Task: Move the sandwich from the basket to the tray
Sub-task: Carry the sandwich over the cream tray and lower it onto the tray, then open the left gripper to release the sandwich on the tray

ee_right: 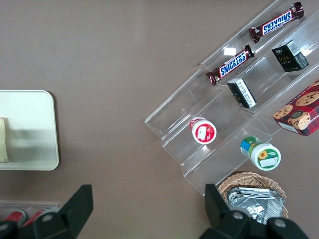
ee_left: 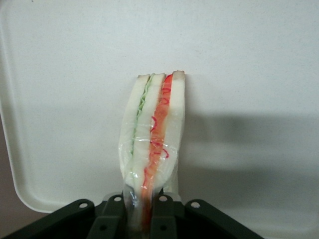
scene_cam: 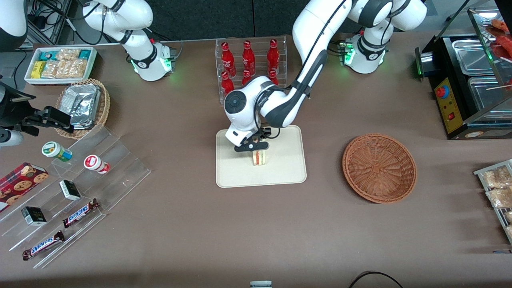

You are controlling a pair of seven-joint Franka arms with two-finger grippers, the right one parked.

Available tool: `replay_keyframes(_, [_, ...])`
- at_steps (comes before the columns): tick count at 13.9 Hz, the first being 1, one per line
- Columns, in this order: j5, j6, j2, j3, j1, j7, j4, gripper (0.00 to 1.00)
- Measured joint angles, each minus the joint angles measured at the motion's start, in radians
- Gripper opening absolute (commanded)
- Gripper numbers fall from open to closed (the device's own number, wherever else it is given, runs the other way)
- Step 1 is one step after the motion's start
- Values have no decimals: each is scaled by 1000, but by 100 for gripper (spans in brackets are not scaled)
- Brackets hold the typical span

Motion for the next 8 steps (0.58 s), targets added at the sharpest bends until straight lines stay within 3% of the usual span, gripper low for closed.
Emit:
replay_keyframes(5, [0, -10, -8, 13, 3, 1, 27, 100])
replay_keyframes(8, [-11, -114, -97, 43, 27, -4, 60, 100])
